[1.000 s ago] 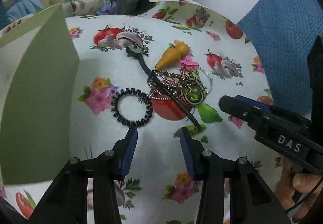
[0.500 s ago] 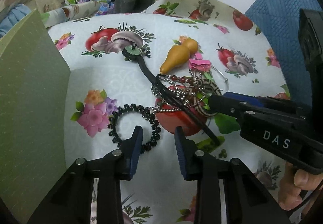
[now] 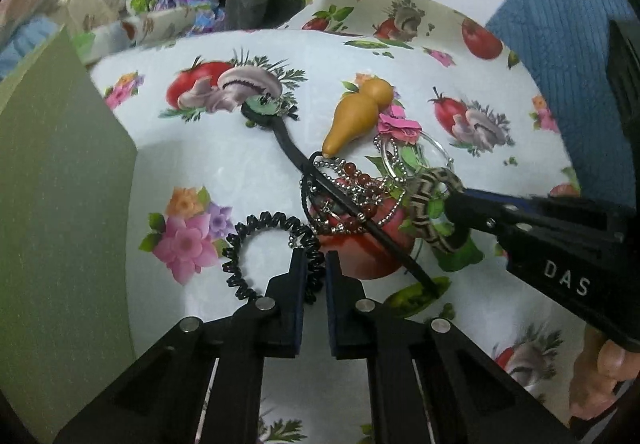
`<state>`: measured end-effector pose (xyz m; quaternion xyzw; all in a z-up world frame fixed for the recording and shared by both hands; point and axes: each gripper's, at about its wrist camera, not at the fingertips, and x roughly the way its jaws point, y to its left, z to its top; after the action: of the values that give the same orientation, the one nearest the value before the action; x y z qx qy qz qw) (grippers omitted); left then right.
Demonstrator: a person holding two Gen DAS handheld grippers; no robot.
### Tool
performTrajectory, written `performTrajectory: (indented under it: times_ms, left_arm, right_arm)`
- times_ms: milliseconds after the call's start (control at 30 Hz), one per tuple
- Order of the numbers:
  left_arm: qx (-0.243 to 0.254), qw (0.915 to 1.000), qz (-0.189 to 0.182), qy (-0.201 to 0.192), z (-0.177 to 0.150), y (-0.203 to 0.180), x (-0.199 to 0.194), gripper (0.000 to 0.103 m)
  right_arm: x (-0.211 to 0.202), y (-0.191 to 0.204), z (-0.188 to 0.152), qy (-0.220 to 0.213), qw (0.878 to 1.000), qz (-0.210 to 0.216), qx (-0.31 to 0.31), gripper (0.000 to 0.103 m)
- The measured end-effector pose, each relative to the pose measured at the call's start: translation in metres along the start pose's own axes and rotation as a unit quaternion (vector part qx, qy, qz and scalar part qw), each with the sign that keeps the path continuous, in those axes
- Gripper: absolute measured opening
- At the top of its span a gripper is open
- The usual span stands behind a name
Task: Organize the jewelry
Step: 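Close the right gripper on the bangle while the left gripper grasps the hair tie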
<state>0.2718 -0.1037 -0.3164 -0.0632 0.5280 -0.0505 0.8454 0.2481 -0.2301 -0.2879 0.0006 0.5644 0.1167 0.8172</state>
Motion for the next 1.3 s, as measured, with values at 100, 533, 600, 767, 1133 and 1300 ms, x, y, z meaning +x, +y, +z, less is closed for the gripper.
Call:
performTrajectory:
  times_ms: [100,533,600,767,1133,1300]
  left_arm:
    - [-0.015,0.9998,-0.011,-0.005,0.0,0.004,-0.009,0.007]
    - [-0.053,0.9965,-0.053,-0.038,0.0,0.015,-0.067,0.007]
    - [-0.054,0.9959,-0.058,-0.043,-0.001,0.017,-0.077,0.007]
    - [-0.036,0.9961,-0.065,-0.047,-0.002,0.018,-0.102,0.007]
    - [-0.015,0.9935,-0.067,-0.091,0.018,0.026,-0.175,0.007]
    - [-0.007,0.9913,-0.062,-0.116,0.037,0.032,-0.206,0.007]
  right_arm:
    - [-0.006,-0.003,-0.002,-0.002,1.0,-0.008,0.008,0.006]
    - [-0.046,0.005,-0.023,-0.02,0.999,-0.036,0.022,0.006]
    - [-0.053,0.007,-0.024,-0.025,0.999,-0.036,0.023,0.006]
    - [-0.083,0.017,-0.024,-0.051,0.997,-0.043,0.024,0.006]
    - [-0.139,0.039,-0.013,-0.098,0.994,-0.049,0.022,0.006]
    - [-0.166,0.056,0.0,-0.126,0.991,-0.046,0.011,0.006]
